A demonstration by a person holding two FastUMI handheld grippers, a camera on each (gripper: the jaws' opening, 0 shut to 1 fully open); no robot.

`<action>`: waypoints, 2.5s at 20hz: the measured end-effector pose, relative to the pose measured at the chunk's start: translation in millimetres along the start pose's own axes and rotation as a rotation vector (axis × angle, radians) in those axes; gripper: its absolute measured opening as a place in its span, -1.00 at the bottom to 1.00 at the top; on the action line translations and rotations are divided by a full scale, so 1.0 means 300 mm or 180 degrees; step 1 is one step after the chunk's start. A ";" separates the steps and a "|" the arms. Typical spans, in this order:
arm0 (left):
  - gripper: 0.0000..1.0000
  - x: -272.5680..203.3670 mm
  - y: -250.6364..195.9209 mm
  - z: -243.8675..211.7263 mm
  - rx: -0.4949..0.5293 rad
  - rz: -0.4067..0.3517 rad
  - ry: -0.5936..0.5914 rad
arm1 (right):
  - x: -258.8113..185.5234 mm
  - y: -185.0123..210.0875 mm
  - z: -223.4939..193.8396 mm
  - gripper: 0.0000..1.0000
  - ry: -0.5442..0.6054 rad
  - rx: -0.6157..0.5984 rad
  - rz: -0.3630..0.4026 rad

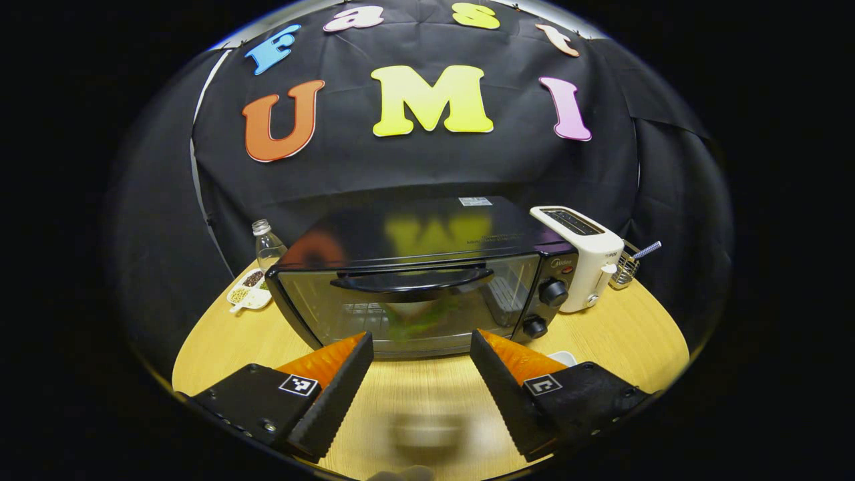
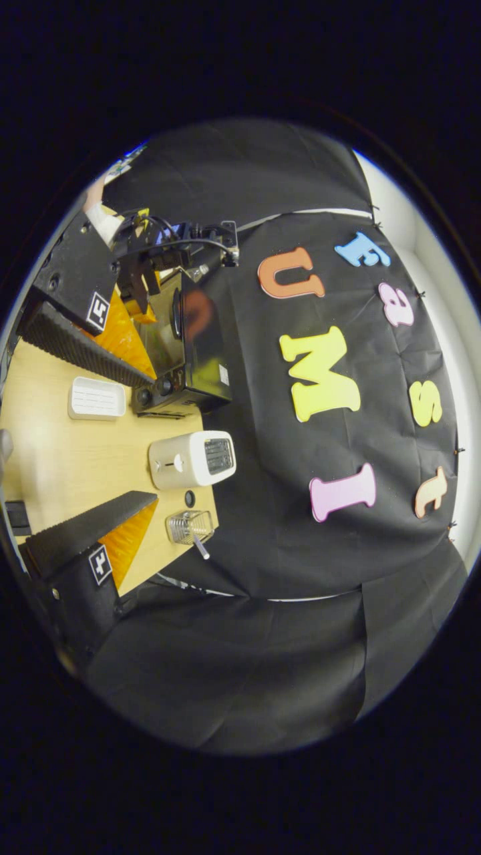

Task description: Open the electric oven with the left hand, put the food in, and close the electric oven.

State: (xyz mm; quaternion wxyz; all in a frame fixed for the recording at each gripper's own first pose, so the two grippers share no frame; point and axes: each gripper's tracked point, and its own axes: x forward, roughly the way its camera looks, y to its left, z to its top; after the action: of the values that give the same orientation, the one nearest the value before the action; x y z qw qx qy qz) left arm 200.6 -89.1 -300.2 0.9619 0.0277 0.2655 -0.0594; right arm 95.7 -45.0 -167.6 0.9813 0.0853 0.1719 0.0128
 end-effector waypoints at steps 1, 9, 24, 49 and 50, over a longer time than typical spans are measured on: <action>0.92 -0.010 0.003 0.002 0.0008 0.0018 -0.0003 | -0.004 0.011 0.009 1.00 -0.0017 -0.0030 0.0022; 0.92 -0.239 0.041 0.090 -0.0033 0.0399 -0.0255 | 0.002 0.077 0.080 1.00 -0.0149 -0.0410 0.0563; 0.91 -1.086 0.171 0.439 -0.0072 0.0231 -0.1364 | -0.425 0.166 0.305 1.00 -0.0834 -0.0327 0.0010; 0.89 -1.317 0.116 0.547 -0.0208 -0.0018 -0.1723 | -0.685 0.197 0.397 1.00 -0.1135 -0.0395 -0.0020; 0.89 -1.316 0.115 0.546 -0.0223 -0.0038 -0.1712 | -0.684 0.199 0.397 1.00 -0.1139 -0.0389 -0.0014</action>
State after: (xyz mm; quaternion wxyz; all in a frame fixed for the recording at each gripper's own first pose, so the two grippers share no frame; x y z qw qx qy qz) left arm -48.2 -29.5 44.1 0.9978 -0.0238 0.0025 -0.0611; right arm -56.5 -16.7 21.8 0.9996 0.0261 -0.0064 0.0058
